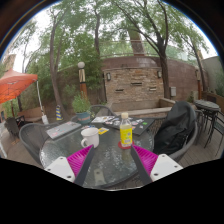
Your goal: Pour water
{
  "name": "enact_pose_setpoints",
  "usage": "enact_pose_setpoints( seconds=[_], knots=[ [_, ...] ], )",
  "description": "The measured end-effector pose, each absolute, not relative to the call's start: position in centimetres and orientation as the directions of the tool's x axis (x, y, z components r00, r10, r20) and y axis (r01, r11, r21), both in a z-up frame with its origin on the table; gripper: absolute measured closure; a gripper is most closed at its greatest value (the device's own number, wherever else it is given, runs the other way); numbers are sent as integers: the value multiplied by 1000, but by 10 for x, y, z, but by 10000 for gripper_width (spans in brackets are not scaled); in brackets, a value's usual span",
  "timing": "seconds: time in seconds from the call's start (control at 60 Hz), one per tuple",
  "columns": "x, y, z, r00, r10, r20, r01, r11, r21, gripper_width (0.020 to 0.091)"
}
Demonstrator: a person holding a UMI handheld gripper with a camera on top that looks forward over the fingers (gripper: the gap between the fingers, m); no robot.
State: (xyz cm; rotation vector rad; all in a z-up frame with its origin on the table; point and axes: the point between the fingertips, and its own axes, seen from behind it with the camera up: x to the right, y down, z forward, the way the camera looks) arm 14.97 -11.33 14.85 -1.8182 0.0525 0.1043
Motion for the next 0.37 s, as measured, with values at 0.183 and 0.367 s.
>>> enact_pose_setpoints(
  seconds=[0.183, 0.367],
  knots=[
    [151, -171, 166, 993, -9, -120, -119, -209, -971, 286],
    [157, -197, 176, 995, -29, -99, -102, -176, -979, 285]
  ],
)
